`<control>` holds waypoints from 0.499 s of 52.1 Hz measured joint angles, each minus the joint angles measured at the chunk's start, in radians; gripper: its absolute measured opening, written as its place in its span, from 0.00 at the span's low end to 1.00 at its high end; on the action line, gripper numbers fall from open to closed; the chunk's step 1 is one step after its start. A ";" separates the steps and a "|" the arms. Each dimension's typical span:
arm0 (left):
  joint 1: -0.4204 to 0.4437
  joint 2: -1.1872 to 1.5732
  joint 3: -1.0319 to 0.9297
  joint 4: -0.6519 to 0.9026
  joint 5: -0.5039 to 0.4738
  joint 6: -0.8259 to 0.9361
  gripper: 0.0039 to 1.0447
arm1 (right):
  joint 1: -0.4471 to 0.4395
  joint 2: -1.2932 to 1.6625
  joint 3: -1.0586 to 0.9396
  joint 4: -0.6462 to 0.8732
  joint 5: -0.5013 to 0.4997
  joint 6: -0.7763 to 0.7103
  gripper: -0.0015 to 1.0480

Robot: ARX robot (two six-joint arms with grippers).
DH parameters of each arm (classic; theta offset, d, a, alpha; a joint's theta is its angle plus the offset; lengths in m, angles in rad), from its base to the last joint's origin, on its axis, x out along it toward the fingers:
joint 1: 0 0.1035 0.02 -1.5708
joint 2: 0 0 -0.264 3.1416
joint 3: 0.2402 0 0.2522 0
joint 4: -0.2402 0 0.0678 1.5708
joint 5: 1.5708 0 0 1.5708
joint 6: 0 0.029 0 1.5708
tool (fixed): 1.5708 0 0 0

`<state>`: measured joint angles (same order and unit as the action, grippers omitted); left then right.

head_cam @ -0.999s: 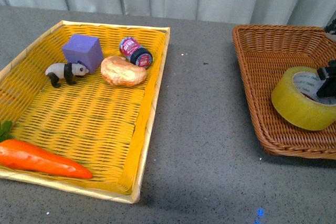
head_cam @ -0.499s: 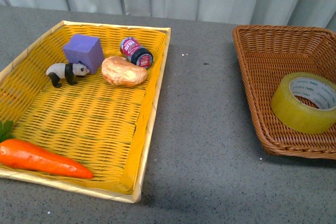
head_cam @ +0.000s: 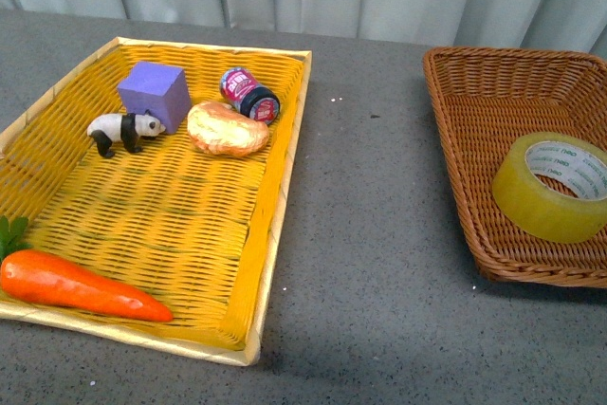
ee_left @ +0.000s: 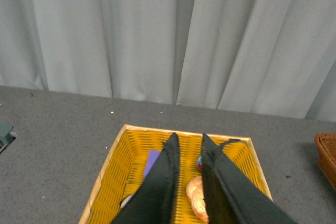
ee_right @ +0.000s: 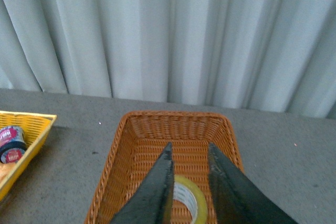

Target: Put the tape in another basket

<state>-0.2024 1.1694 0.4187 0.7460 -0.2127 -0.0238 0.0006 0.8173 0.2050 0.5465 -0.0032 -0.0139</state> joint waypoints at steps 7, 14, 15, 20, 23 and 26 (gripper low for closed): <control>-0.014 -0.115 -0.135 0.014 0.007 0.010 0.03 | 0.000 -0.317 -0.090 -0.200 0.002 0.003 0.01; 0.023 -0.205 -0.214 0.008 0.041 0.015 0.03 | 0.000 -0.414 -0.119 -0.228 0.002 0.003 0.01; 0.032 -0.223 -0.227 0.003 0.046 0.015 0.03 | 0.000 -0.423 -0.125 -0.234 0.002 0.003 0.01; 0.071 -0.311 -0.282 -0.032 0.084 0.016 0.03 | 0.000 -0.474 -0.149 -0.265 0.002 0.003 0.01; 0.087 -0.356 -0.303 -0.056 0.101 0.016 0.03 | 0.000 -0.497 -0.155 -0.278 0.002 0.003 0.01; 0.101 -0.405 -0.323 -0.084 0.117 0.016 0.03 | 0.000 -0.522 -0.163 -0.296 0.002 0.003 0.01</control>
<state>-0.1017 0.7647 0.0952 0.6624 -0.0952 -0.0078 0.0006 0.2951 0.0422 0.2508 -0.0010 -0.0105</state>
